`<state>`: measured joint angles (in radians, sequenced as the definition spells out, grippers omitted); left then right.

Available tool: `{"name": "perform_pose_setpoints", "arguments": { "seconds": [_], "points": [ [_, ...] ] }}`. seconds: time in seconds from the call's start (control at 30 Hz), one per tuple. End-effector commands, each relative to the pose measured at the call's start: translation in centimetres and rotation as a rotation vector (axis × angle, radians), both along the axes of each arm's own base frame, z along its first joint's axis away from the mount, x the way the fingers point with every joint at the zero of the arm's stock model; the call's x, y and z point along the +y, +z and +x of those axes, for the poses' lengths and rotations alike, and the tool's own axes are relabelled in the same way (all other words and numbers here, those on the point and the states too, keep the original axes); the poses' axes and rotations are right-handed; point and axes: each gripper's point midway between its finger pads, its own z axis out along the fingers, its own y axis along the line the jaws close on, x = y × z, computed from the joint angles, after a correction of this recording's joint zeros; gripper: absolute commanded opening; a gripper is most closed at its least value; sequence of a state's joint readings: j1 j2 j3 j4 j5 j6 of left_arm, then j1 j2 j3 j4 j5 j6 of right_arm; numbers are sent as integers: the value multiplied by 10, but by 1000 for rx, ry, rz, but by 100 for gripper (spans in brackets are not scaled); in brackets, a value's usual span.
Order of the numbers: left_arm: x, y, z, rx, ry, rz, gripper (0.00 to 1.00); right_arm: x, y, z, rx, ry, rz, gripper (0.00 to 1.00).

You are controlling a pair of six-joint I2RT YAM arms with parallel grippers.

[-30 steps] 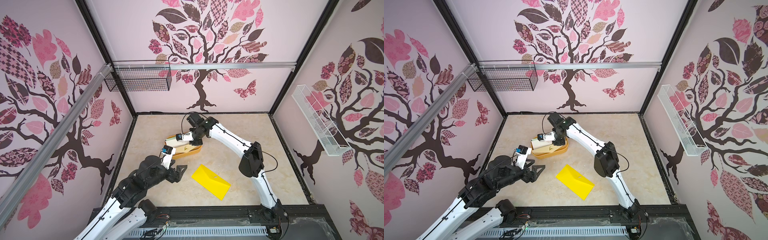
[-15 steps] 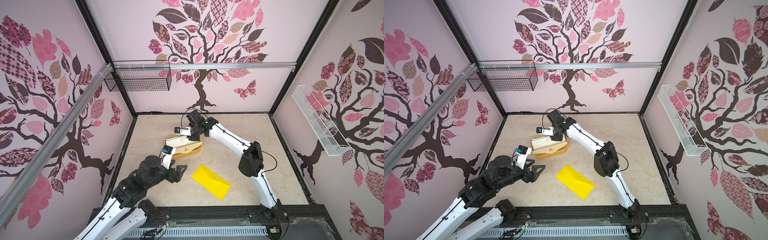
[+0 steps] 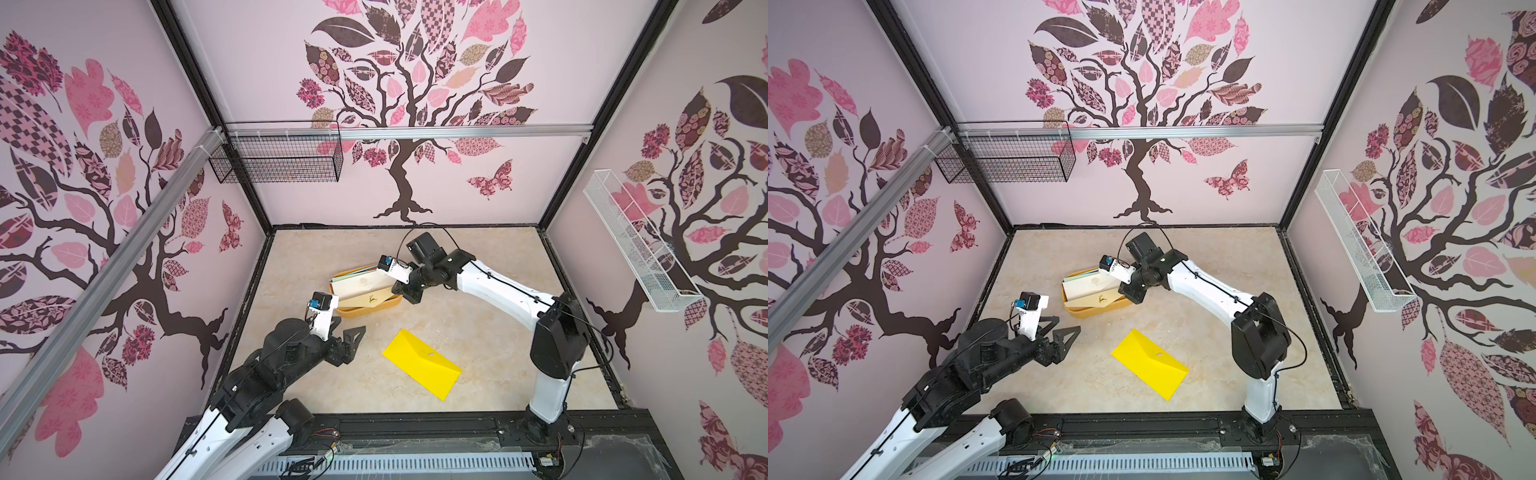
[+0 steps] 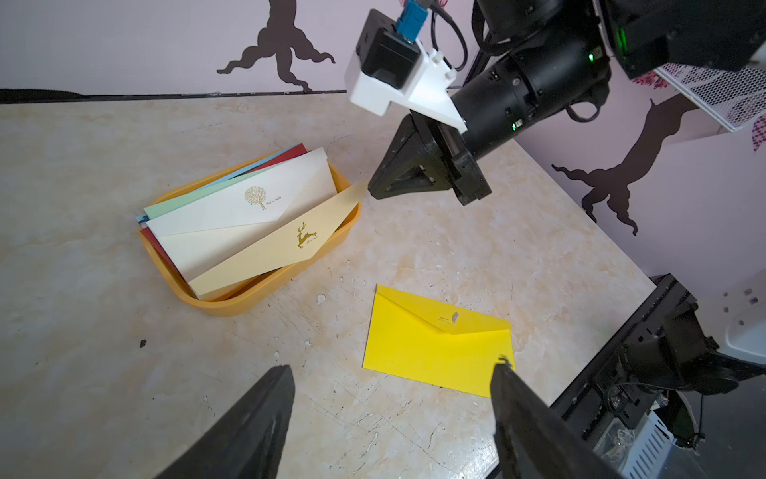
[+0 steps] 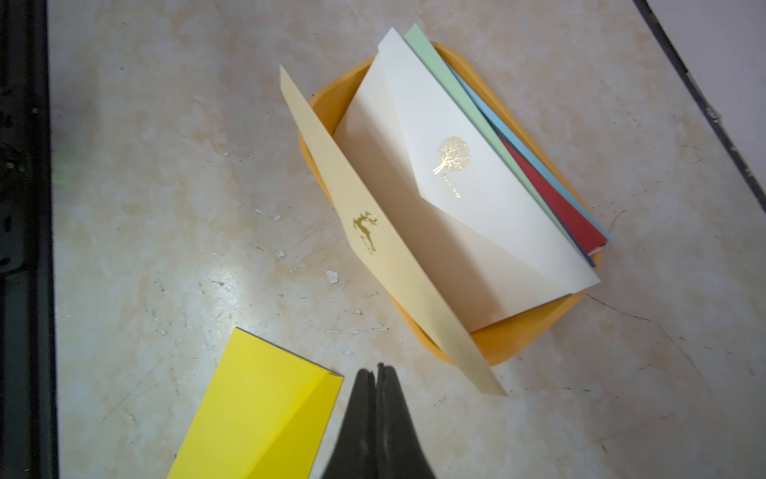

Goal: Put the sealed envelopes into the storage box
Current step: Place the envelope in the storage box.

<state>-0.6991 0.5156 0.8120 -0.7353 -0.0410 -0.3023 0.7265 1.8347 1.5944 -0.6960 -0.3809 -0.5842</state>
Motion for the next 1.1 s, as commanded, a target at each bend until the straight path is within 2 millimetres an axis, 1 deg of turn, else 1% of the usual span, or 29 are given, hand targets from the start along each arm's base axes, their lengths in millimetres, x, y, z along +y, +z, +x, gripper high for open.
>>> {"name": "perform_pose_setpoints", "arguments": {
  "seconds": [0.0, 0.1, 0.23, 0.33, 0.5, 0.6, 0.63, 0.77, 0.8, 0.87, 0.9, 1.07],
  "points": [
    [5, -1, 2, -6, 29, -1, 79, 17, -2, -15, 73, 21, 56, 0],
    [5, -2, 2, -6, 28, 0, 79, 25, -19, -4, 104, 0, 13, 0],
    [5, -1, 1, -8, 27, -3, 79, 40, -27, 10, 120, -13, 16, 0],
    [6, -1, 1, -7, 29, -3, 79, 50, -38, 22, 140, -21, 0, 0],
    [5, -2, 1, -4, 24, -1, 79, 66, -56, 54, 121, -80, -43, 0],
    [4, -2, 1, -5, 24, -1, 79, 74, -61, 74, 98, -123, -52, 0],
    [5, -2, 1, -5, 26, -1, 79, 77, -61, 77, 91, -122, -52, 0],
    [4, -3, 1, -2, 23, -1, 79, 84, -63, 96, 60, -165, -38, 0],
    [4, -3, 1, 0, 21, 2, 79, 85, -66, 101, 57, -182, -39, 0],
    [3, -4, 2, 3, 19, 3, 79, 87, -59, 109, 39, -199, -26, 0],
    [3, -5, 2, 6, 21, 6, 79, 88, -75, 111, 51, -208, -49, 0],
    [2, -6, 3, 12, 23, 8, 79, 85, -84, 120, 32, -242, -61, 0]
  ]
}}
